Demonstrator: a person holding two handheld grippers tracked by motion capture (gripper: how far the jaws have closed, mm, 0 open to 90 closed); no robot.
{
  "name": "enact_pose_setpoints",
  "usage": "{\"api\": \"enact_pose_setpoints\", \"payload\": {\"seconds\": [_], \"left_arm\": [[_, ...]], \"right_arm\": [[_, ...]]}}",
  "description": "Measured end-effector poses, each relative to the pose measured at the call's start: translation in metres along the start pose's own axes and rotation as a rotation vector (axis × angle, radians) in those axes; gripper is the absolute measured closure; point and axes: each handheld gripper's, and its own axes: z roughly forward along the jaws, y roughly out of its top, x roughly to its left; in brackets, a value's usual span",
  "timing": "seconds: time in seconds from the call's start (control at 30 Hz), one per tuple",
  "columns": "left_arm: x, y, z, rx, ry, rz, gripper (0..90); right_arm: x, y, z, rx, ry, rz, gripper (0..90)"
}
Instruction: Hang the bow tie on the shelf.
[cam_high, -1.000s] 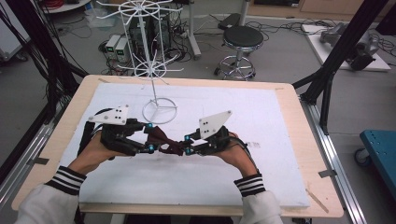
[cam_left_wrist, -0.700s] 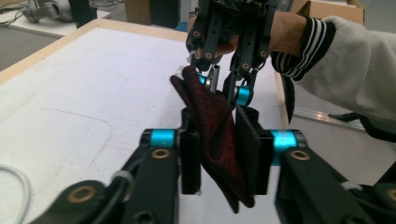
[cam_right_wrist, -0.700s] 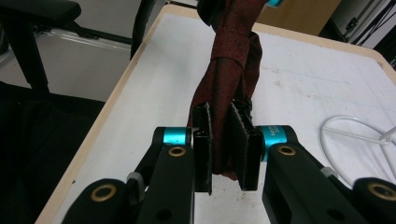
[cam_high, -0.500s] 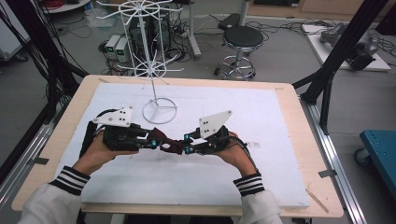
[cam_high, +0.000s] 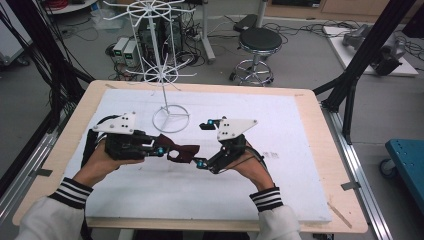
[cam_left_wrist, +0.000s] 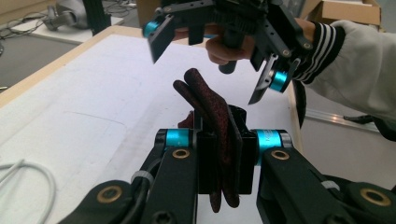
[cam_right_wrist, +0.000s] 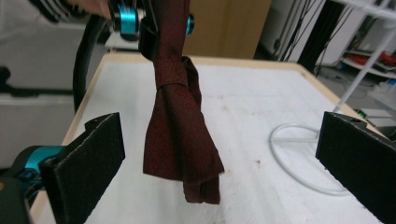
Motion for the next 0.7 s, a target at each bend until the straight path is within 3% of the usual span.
{"api": "enact_pose_setpoints", "payload": {"seconds": [0.27, 0.37, 0.53, 0.7], "left_arm": [[0.008, 0.011, -0.017, -0.027, 0.052, -0.011, 83.1], [0.013, 0.017, -0.023, -0.026, 0.074, -0.012, 83.1], [0.02, 0.025, -0.031, -0.028, 0.101, -0.015, 83.1], [0.028, 0.034, -0.039, -0.027, 0.132, -0.019, 83.1]], "right_arm": [[0.0, -0.007, -0.017, -0.038, -0.063, 0.041, 0.5], [0.001, -0.011, -0.033, -0.073, -0.114, 0.059, 0.5], [0.005, -0.016, -0.05, -0.075, -0.189, 0.056, 0.5], [0.008, -0.014, -0.063, -0.113, -0.222, 0.054, 0.5]]}}
